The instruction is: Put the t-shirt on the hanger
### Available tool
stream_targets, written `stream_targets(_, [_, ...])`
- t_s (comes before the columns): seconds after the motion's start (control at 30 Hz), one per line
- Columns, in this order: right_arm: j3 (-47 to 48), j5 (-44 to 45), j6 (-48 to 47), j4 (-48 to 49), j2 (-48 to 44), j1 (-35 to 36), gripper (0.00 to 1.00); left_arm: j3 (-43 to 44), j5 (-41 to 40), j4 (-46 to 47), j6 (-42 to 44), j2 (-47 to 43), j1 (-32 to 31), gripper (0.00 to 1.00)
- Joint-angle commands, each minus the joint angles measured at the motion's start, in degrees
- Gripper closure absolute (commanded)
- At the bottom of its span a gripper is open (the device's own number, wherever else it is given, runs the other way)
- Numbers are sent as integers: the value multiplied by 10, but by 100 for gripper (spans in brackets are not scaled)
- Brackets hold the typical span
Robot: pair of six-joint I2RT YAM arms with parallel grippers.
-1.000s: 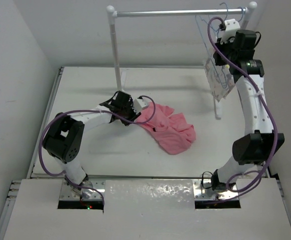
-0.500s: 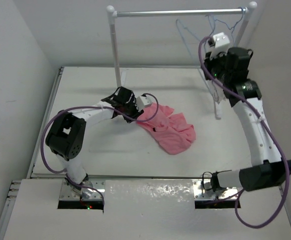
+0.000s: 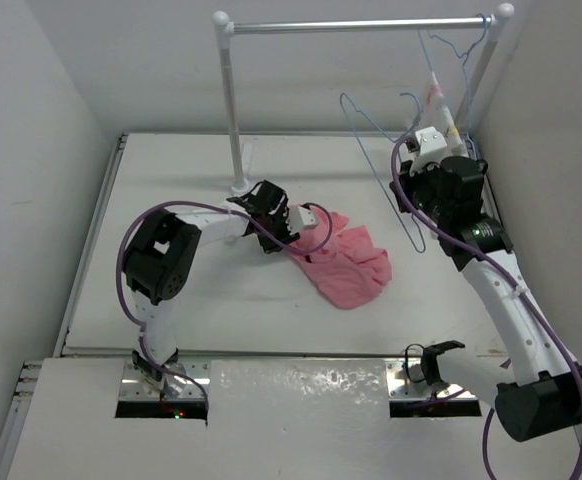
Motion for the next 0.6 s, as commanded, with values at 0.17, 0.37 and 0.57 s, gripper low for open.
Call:
stream_targets(0.17, [-76,-19,46,43,-66,1,100,9,-13,54,-35,-23,1,71])
stream_targets(0.37, [-120,-25,60,18,-67,7,100,23,7,39,-46,-30,0,69])
stream_targets(0.57, [-134,-30,57,22,-68,8,100,30,32,8,-31,-31,0,66])
